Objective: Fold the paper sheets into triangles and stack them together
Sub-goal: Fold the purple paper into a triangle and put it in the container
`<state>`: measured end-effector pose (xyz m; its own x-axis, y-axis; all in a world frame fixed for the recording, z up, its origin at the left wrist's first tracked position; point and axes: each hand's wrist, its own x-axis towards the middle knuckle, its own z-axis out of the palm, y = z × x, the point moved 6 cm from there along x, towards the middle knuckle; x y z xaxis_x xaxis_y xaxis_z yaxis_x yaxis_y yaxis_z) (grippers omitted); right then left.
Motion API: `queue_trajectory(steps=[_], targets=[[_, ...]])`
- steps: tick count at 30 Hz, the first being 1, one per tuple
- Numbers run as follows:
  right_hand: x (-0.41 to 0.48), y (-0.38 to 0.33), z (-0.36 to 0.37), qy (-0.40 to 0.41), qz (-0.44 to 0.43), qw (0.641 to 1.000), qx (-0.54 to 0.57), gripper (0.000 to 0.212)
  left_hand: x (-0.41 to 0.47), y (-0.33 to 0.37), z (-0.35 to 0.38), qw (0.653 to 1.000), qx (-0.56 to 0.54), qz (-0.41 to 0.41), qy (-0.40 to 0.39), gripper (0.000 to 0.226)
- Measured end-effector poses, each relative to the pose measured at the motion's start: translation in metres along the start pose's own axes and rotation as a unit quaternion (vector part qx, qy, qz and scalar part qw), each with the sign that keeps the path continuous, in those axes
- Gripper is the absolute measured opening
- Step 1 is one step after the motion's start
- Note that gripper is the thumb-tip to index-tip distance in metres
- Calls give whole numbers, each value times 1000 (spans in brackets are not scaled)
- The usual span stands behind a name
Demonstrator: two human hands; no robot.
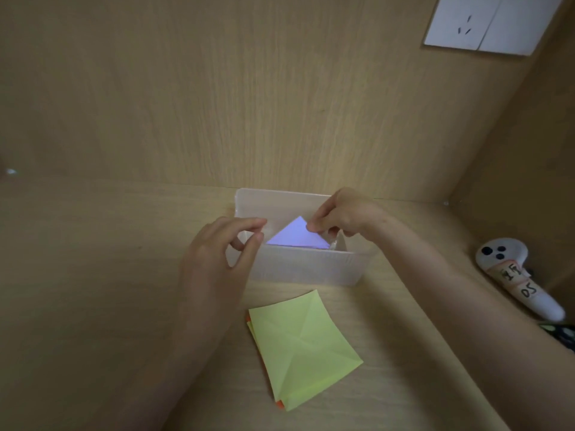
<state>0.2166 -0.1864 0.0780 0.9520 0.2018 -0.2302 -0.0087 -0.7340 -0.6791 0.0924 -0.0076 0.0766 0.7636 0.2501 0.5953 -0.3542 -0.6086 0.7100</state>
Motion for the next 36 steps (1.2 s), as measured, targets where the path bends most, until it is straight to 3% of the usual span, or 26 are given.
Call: queue_trajectory(steps=[8,13,19,29,36], targets=[[16,3,28,-34,44,987,-153,17,1,-8,4,998,57,17,-21,16],[15,2,33,-53,47,982,-175,26,0,-9,4,999,44,10,-25,12],[15,2,26,-34,34,986,-159,11,0,-7,3,999,28,8,-24,11],[8,1,10,-11,20,991,-130,17,1,-6,2,1000,16,11,-14,15],[11,2,27,-70,37,973,-217,28,0,-4,2,1000,11,12,-20,16]])
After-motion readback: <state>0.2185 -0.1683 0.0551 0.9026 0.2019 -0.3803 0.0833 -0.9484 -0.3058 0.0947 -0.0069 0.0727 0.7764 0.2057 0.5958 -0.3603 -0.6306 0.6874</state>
